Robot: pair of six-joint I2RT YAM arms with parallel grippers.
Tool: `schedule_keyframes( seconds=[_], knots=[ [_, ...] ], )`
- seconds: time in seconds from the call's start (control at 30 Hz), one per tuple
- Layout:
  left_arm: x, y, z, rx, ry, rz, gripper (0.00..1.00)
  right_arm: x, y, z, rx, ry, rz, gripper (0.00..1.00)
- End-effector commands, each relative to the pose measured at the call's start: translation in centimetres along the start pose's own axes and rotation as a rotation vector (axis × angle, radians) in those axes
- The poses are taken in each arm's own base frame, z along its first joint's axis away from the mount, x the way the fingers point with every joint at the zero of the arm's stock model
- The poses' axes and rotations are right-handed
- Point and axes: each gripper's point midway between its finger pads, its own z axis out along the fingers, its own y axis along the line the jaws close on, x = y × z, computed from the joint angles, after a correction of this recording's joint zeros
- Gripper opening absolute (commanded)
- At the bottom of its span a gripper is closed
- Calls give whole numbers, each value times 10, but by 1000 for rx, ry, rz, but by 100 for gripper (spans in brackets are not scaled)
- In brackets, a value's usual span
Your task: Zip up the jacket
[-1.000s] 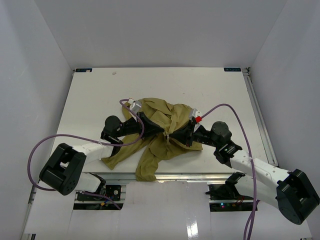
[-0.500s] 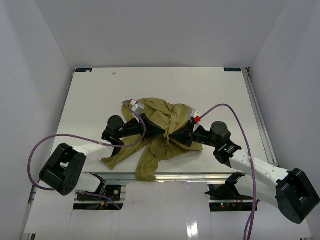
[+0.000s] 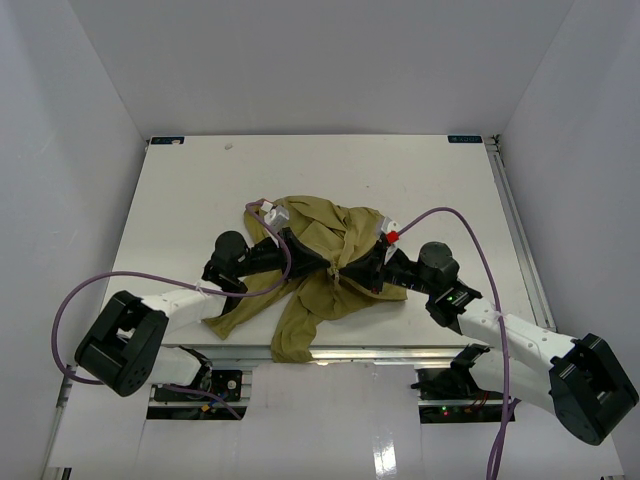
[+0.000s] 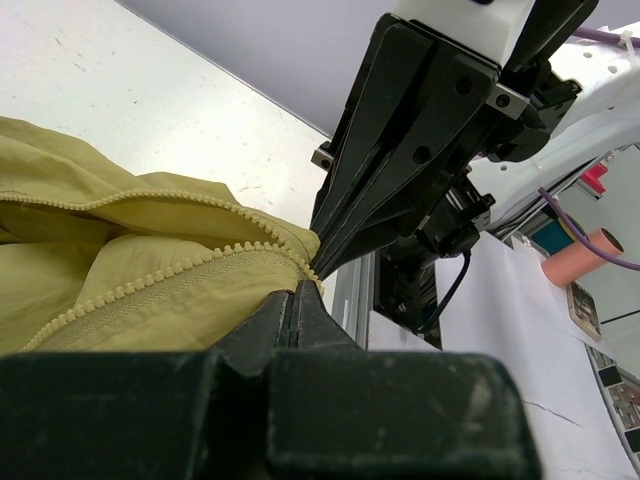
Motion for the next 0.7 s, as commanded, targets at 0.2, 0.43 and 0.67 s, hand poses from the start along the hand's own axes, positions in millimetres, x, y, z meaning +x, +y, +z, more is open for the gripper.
schedule_keyframes(
  seconds=[0.2, 0.43, 0.67],
  knots=[
    [-16, -7, 2, 4, -31, 70, 0, -16, 10, 1, -49, -43, -45, 8],
    [-17, -8, 1, -2, -35, 79, 0, -13, 14, 0, -71, -31, -47, 8],
    [-17, -8, 1, 1, -36, 81, 0, -14, 14, 1, -74, -32, -49, 8]
  ],
)
